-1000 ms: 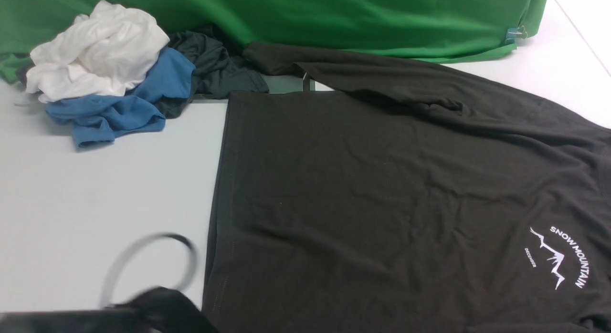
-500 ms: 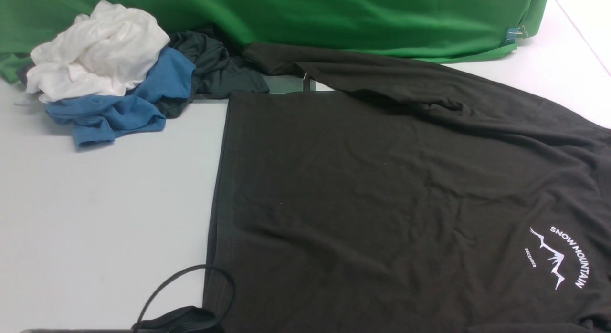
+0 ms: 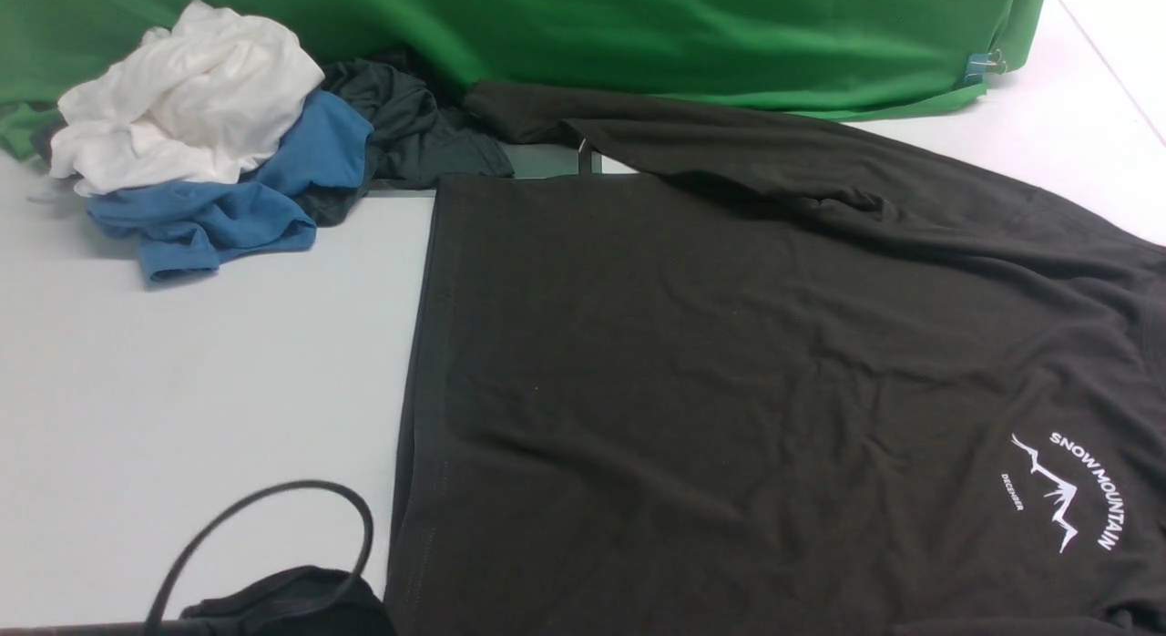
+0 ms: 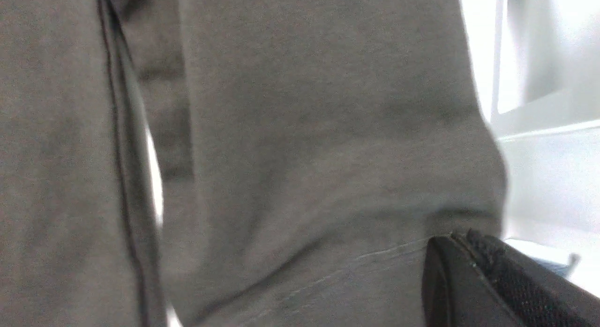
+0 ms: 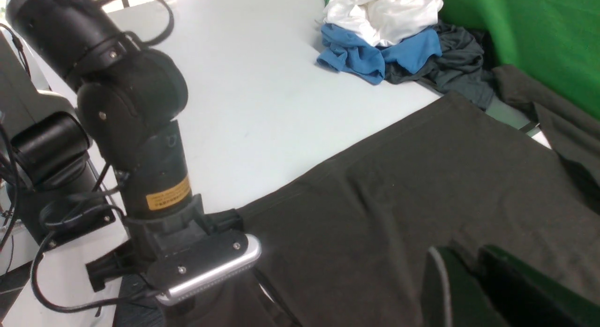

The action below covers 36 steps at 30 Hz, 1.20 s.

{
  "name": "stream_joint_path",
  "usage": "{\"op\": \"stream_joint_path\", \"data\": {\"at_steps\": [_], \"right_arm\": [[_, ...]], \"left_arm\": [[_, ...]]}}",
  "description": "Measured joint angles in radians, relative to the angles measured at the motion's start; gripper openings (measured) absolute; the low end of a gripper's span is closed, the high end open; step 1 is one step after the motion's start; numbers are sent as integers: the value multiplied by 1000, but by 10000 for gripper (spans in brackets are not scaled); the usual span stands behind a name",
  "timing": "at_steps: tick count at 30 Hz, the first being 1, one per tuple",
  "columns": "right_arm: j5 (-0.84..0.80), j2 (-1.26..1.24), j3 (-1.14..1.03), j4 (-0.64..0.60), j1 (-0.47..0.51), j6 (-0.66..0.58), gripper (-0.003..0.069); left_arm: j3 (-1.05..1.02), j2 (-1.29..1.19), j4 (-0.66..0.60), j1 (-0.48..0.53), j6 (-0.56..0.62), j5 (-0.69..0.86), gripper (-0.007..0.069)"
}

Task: Fold a long-sleeved shirt on a white desktop.
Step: 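Grasp the left edge of the dark T-shirt lying flat on the table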

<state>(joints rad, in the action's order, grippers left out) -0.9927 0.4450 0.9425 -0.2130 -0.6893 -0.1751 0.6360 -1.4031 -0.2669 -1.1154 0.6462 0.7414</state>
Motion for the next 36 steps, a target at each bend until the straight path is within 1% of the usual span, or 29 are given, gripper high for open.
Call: {"op": "stream_joint_path", "data": {"at_steps": [2, 5, 7, 8, 9, 10, 11, 12, 14, 16, 18, 21, 22, 24, 25, 26, 28, 29, 30, 31, 33, 36], "right_arm": [[7, 0, 0, 1, 0, 1, 97], [15, 0, -3, 2, 0, 3, 97], [19, 0, -13, 2, 0, 3, 97], [25, 0, -23, 2, 0, 3, 97], [25, 1, -24, 2, 0, 3, 97], [26, 1, -31, 2, 0, 3, 97], [26, 1, -33, 2, 0, 3, 97], [27, 1, -34, 2, 0, 3, 97], [30, 1, -36, 2, 0, 3, 97], [32, 1, -38, 2, 0, 3, 97], [33, 1, -39, 2, 0, 3, 97], [33, 1, -39, 2, 0, 3, 97], [33, 1, -39, 2, 0, 3, 99], [33, 1, -39, 2, 0, 3, 100], [34, 1, -39, 2, 0, 3, 102], [34, 1, -39, 2, 0, 3, 102], [34, 1, -39, 2, 0, 3, 104], [34, 1, -39, 2, 0, 3, 104], [34, 1, -39, 2, 0, 3, 104], [34, 1, -39, 2, 0, 3, 104], [34, 1, -39, 3, 0, 3, 106], [34, 1, -39, 4, 0, 3, 108]], "left_arm": [[-1, 2, -45, -12, 8, 0, 44], [-8, 3, -51, -54, 16, -25, 120], [-12, 3, -30, -86, 21, -76, 225], [-12, 3, -19, -101, 18, -113, 290], [-13, 3, -18, -102, 17, -125, 312], [-13, 2, -6, -113, 3, -160, 388], [-13, -3, 4, -116, -6, -183, 445], [-13, -10, 20, -118, -9, -194, 478], [-13, -42, 54, -118, -19, -204, 536], [-13, -78, 68, -118, -23, -207, 559], [-13, -126, 75, -119, -25, -207, 564], [-4, -148, 84, -121, -27, -219, 549], [-2, -158, 88, -121, -27, -225, 517], [-1, -159, 91, -121, -28, -227, 484], [-1, -159, 98, -120, -42, -233, 425], [-1, -159, 100, -120, -44, -235, 417], [3, -161, 112, -120, -55, -243, 285], [3, -160, 112, -120, -55, -243, 273], [5, -162, 113, -120, -57, -243, 216], [5, -162, 112, -120, -60, -243, 136], [7, -158, 108, -120, -61, -235, 66], [14, -140, 91, -120, -75, -171, 48]]}}
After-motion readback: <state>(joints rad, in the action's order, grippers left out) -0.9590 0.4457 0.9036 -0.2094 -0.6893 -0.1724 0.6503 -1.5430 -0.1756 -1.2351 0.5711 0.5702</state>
